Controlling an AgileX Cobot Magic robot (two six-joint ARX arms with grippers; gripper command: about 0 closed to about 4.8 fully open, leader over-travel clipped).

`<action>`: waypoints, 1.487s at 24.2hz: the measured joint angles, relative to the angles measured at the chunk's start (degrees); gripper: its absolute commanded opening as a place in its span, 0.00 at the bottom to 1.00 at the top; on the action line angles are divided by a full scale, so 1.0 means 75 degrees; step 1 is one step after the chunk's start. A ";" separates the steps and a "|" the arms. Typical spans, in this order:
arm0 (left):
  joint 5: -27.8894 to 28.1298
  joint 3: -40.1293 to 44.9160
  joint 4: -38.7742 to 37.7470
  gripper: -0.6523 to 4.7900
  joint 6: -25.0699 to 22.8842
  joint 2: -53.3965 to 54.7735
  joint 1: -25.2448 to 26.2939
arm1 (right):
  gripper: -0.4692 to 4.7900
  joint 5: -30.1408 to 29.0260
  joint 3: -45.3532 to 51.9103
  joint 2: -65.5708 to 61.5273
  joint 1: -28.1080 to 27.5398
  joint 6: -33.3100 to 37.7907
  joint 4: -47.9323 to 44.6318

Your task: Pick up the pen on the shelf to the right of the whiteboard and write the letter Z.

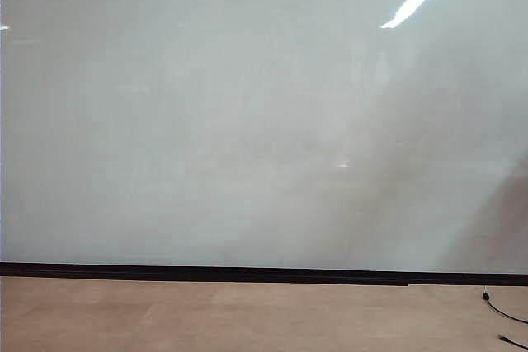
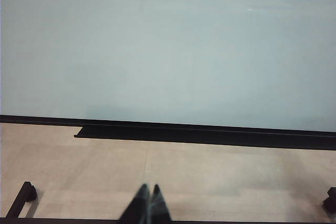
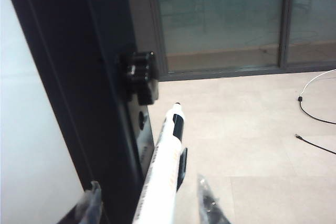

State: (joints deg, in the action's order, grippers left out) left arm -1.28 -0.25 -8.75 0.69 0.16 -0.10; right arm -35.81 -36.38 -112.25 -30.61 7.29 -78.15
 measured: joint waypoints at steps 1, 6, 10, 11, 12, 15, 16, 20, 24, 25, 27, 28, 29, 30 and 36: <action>0.0000 0.0000 0.0000 0.11 0.0003 0.0000 0.0000 | 0.50 0.0000 -0.0003 0.0000 0.0000 0.0000 -0.0003; 0.0000 0.0000 0.0000 0.11 0.0000 0.0000 0.0000 | 0.48 0.0000 -0.0003 0.0000 0.0000 -0.0003 -0.0064; 0.0000 0.0000 0.0000 0.11 0.0000 0.0000 0.0000 | 0.47 0.0000 -0.0003 0.0000 0.0000 0.0000 -0.0061; 0.0000 0.0000 -0.0003 0.11 0.0003 0.0000 0.0000 | 0.47 0.0000 -0.0003 0.0000 0.0000 0.0000 -0.0061; 0.0000 0.0000 0.0000 0.11 0.0000 0.0000 0.0000 | 0.46 0.0000 -0.0003 0.0000 0.0000 0.0000 -0.0061; 0.0000 0.0000 0.0000 0.11 0.0000 0.0000 0.0000 | 0.46 0.0000 -0.0003 0.0000 0.0020 0.0000 -0.0061; 0.0000 0.0000 0.0000 0.11 0.0000 0.0000 0.0000 | 0.46 0.0003 -0.0003 0.0000 0.0044 0.0000 -0.0061; 0.0000 0.0000 0.0000 0.11 0.0000 -0.0003 0.0000 | 0.44 0.0006 -0.0003 0.0000 0.0082 0.0000 -0.0061; 0.0000 0.0000 0.0000 0.11 0.0000 0.0000 0.0000 | 0.37 0.0041 -0.0003 0.0000 0.0096 -0.0003 -0.0061; 0.0000 0.0000 0.0000 0.11 0.0003 0.0000 0.0000 | 0.37 0.0035 -0.0003 0.0000 0.0087 0.0000 -0.0058; 0.0000 0.0000 0.0000 0.11 0.0003 0.0000 0.0000 | 0.37 0.0047 -0.0003 0.0000 0.0096 0.0000 -0.0061; 0.0000 0.0000 0.0000 0.11 0.0000 0.0000 0.0000 | 0.37 0.0035 0.0000 0.0000 0.0093 0.0000 -0.0058; 0.0000 0.0000 -0.0003 0.11 0.0000 0.0000 0.0000 | 0.37 0.0035 0.0000 0.0000 0.0096 0.0000 -0.0058; 0.0000 0.0000 0.0000 0.11 0.0000 0.0000 0.0000 | 0.29 0.0038 -0.0003 0.0000 0.0096 0.0000 -0.0061; 0.0000 0.0000 -0.0003 0.11 0.0003 0.0000 0.0000 | 0.07 0.0216 0.0000 0.0000 0.0073 0.0029 -0.0070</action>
State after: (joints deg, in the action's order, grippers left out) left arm -1.28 -0.25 -8.78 0.71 0.16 -0.10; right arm -34.20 -36.38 -112.25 -30.06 7.51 -78.67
